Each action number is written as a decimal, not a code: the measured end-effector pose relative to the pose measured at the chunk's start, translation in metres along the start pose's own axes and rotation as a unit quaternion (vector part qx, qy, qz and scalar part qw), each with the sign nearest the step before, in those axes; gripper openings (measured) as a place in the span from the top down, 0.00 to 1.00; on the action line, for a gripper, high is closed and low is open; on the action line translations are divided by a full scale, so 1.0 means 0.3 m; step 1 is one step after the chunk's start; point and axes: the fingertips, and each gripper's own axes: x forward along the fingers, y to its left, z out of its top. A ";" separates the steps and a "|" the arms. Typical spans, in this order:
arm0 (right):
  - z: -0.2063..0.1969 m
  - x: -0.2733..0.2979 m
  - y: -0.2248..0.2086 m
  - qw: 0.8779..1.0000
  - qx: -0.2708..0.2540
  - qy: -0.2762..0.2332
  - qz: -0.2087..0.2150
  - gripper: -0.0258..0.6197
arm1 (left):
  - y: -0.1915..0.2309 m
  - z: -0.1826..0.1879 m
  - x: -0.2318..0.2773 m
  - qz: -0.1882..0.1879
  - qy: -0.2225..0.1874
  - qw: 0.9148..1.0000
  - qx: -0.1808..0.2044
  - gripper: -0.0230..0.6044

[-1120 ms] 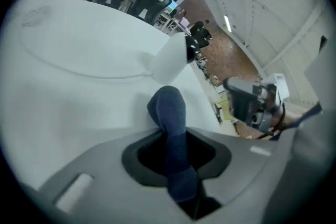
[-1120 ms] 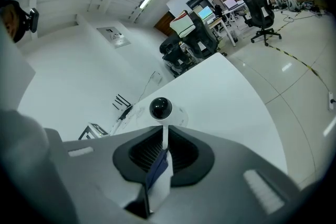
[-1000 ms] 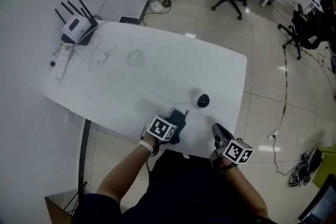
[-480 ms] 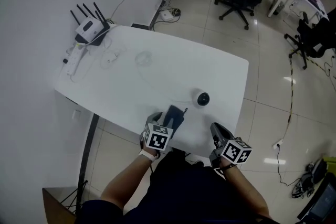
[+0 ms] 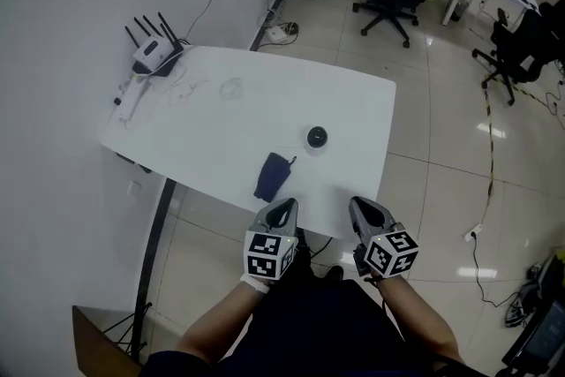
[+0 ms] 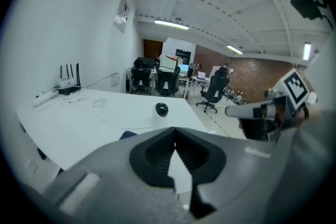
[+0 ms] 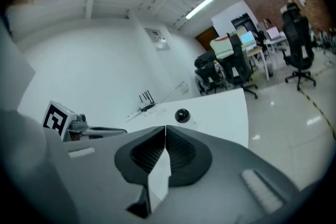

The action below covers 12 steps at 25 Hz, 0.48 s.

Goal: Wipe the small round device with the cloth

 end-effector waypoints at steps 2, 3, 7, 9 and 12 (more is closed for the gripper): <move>0.052 -0.058 0.041 0.998 -0.052 -0.026 0.004 0.94 | -0.076 -0.008 -0.041 -0.006 -0.006 1.000 -0.006 0.96; 0.076 -0.085 0.057 0.997 -0.069 -0.039 0.004 0.94 | -0.111 -0.009 -0.061 -0.009 -0.010 1.000 -0.005 0.96; 0.130 -0.157 0.124 0.992 -0.107 -0.070 -0.006 0.94 | -0.201 -0.012 -0.137 -0.024 -0.021 0.999 0.015 0.96; 0.152 -0.168 0.166 0.989 -0.126 -0.081 -0.010 0.94 | -0.209 -0.005 -0.158 -0.036 -0.025 0.999 0.023 0.96; 0.180 -0.150 0.210 0.986 -0.137 -0.093 -0.021 0.94 | -0.192 0.027 -0.169 -0.056 -0.032 0.997 0.032 0.96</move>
